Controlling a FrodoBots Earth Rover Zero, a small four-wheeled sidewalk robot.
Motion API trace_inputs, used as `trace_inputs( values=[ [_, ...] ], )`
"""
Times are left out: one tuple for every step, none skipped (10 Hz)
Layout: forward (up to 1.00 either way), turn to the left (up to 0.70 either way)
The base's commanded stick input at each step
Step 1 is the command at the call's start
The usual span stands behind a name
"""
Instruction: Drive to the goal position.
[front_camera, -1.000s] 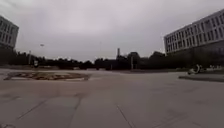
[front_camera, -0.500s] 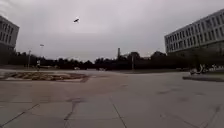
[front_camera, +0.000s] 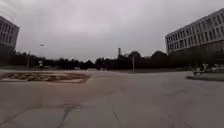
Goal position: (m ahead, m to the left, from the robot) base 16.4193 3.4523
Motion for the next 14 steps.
trace_inputs(
  values=[
    [0.7,0.01],
    [0.7,0.01],
    [0.7,0.01],
    [0.7,0.01],
    [0.7,0.01],
    [0.7,0.01],
    [0.7,0.01],
    [0.7,0.01],
    [0.7,0.01],
    [0.7,0.01],
    [0.7,0.01],
    [0.7,0.01],
    [0.7,0.01],
    [0.7,0.01]
  ],
)
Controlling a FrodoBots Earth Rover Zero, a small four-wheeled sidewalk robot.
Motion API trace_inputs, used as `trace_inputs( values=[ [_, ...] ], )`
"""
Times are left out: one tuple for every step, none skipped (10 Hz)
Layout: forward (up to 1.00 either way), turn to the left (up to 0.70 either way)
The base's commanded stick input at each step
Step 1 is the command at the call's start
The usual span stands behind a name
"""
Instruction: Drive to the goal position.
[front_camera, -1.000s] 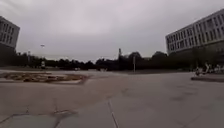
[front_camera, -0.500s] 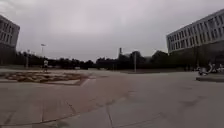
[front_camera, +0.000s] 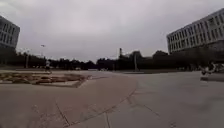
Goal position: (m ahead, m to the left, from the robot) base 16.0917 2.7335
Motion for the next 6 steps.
trace_inputs(
  values=[
    [0.7,0.01],
    [0.7,0.01],
    [0.7,0.01],
    [0.7,0.01],
    [0.7,0.01],
    [0.7,0.01]
  ],
)
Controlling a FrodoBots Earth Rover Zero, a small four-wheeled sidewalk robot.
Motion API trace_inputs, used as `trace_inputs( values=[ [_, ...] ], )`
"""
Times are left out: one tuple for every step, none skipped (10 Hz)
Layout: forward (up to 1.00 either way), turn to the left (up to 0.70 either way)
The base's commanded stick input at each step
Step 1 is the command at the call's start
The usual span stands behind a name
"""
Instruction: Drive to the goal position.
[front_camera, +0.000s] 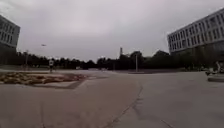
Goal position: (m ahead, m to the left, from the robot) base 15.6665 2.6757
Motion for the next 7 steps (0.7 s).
trace_inputs(
  values=[
    [0.7,0.01],
    [0.7,0.01],
    [0.7,0.01],
    [0.7,0.01],
    [0.7,0.01],
    [0.7,0.01],
    [0.7,0.01]
  ],
)
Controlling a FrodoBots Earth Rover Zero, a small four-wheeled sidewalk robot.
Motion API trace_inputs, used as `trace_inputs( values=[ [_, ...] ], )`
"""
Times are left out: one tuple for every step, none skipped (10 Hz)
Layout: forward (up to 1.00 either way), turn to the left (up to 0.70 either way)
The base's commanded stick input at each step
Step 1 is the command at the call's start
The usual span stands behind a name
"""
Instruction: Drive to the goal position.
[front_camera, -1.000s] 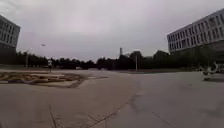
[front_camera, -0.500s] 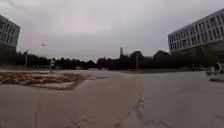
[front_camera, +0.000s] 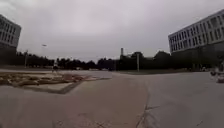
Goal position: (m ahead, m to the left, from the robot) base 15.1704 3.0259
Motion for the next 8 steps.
trace_inputs(
  values=[
    [0.7,0.01],
    [0.7,0.01],
    [0.7,0.01],
    [0.7,0.01],
    [0.7,0.01],
    [0.7,0.01],
    [0.7,0.01],
    [0.7,0.01]
  ],
)
